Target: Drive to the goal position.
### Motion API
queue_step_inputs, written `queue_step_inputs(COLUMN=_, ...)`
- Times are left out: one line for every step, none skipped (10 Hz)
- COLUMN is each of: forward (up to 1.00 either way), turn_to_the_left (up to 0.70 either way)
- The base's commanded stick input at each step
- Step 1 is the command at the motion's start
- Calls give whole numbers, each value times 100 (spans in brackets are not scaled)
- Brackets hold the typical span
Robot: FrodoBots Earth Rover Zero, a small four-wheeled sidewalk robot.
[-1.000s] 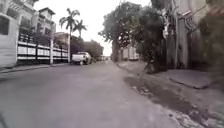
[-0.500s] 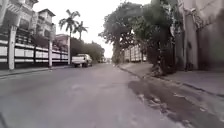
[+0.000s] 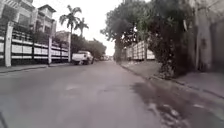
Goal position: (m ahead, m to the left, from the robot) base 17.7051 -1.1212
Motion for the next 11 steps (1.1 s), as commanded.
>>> queue_step_inputs(forward=100, turn_to_the_left=0)
queue_step_inputs(forward=100, turn_to_the_left=0)
queue_step_inputs(forward=100, turn_to_the_left=0)
queue_step_inputs(forward=100, turn_to_the_left=0)
queue_step_inputs(forward=100, turn_to_the_left=0)
queue_step_inputs(forward=100, turn_to_the_left=0)
queue_step_inputs(forward=100, turn_to_the_left=0)
queue_step_inputs(forward=100, turn_to_the_left=0)
queue_step_inputs(forward=100, turn_to_the_left=0)
queue_step_inputs(forward=100, turn_to_the_left=0)
queue_step_inputs(forward=100, turn_to_the_left=0)
